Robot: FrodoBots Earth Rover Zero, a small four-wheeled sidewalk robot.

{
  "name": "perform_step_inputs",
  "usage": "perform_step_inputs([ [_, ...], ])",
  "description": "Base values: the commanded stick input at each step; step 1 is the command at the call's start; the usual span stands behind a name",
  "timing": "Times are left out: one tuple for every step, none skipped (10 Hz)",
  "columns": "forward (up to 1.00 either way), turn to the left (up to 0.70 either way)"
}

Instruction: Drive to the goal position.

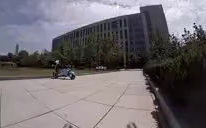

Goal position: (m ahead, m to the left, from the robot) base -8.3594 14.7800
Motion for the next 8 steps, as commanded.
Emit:
perform_step_inputs([
  [0.0, 0.0],
  [0.0, 0.0],
  [0.0, 0.0],
  [0.0, 0.0],
  [0.02, 0.0],
  [0.19, 0.0],
  [0.45, 0.0],
  [0.45, 0.0],
])
